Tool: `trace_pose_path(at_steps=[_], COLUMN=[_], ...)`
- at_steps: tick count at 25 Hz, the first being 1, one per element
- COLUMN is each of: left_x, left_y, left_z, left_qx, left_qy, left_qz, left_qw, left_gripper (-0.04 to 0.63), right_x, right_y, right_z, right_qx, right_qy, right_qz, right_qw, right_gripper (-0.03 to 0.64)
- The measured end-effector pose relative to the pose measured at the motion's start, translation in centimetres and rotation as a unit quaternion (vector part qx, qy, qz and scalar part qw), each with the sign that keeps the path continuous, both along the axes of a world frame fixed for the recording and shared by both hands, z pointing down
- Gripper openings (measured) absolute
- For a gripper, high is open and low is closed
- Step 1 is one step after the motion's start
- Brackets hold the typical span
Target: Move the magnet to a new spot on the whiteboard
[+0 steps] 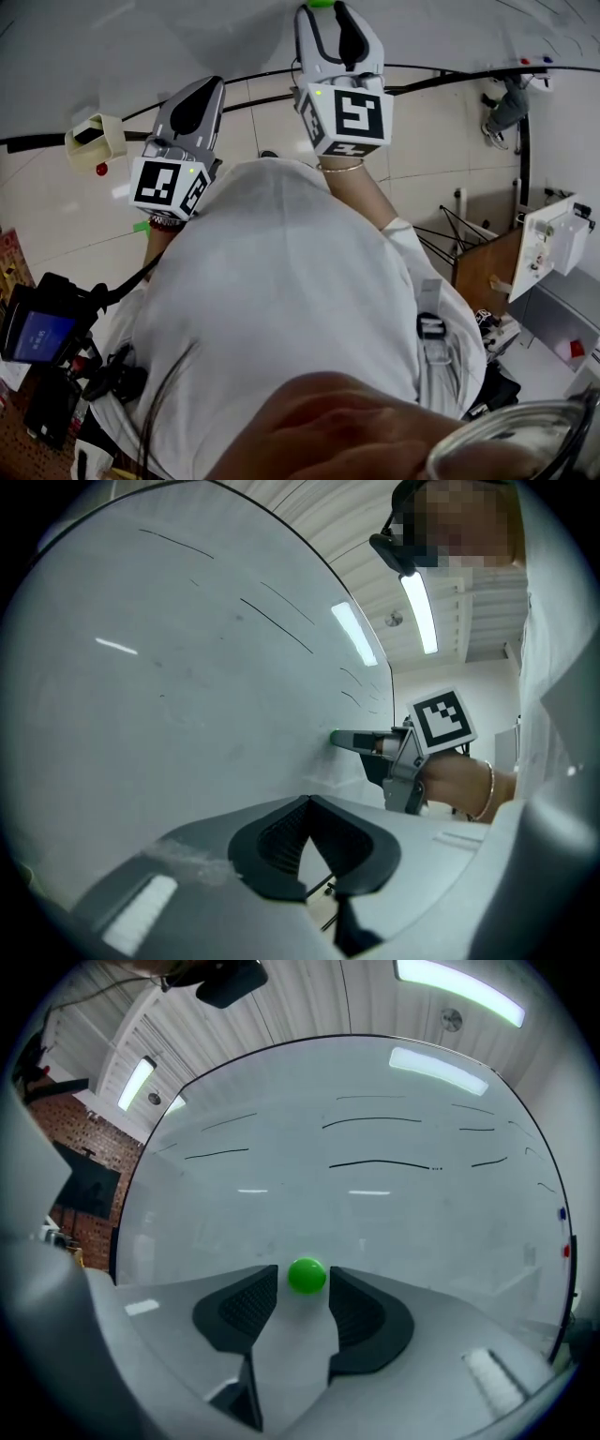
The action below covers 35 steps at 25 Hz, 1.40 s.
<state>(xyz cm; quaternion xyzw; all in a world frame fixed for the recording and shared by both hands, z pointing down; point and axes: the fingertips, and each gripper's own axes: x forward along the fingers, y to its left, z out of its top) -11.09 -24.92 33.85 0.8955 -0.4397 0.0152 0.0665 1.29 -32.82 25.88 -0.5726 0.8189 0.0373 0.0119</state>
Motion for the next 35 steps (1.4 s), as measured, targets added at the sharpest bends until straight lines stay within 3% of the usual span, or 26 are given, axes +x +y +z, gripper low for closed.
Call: trace_pose_path(at_steps=[6,23,31,35], left_x=[1.2,-1.0,-2.2,-2.3], left_y=[0.3,0.0,0.6,1.4], left_z=[-0.2,1.7,1.2,-0.1], left_qx=[0.005,-0.029,-0.013,0.021], left_qy=[0.005,-0.011,0.006,0.002], left_qz=[-0.002,-0.018,-0.016,-0.013], left_qw=[1.0,0.9994,0.9998,0.9997], left_gripper=[0.006,0.006,0.006,0.006], right_x=[1.3,1.2,1.5,2.1], right_y=[-0.1,0.1,2.0,4.2], right_z=[0.0,0.2,0.3,-0.5], right_qx=[-0.004,0.011,0.018,0.03], right_qy=[0.018,0.032,0.032,0.034], right_qz=[0.015,0.013,0.024,0.021], right_qw=[1.0,0.999,0.999,0.999], right_gripper=[0.141,0.126,0.126,0.126])
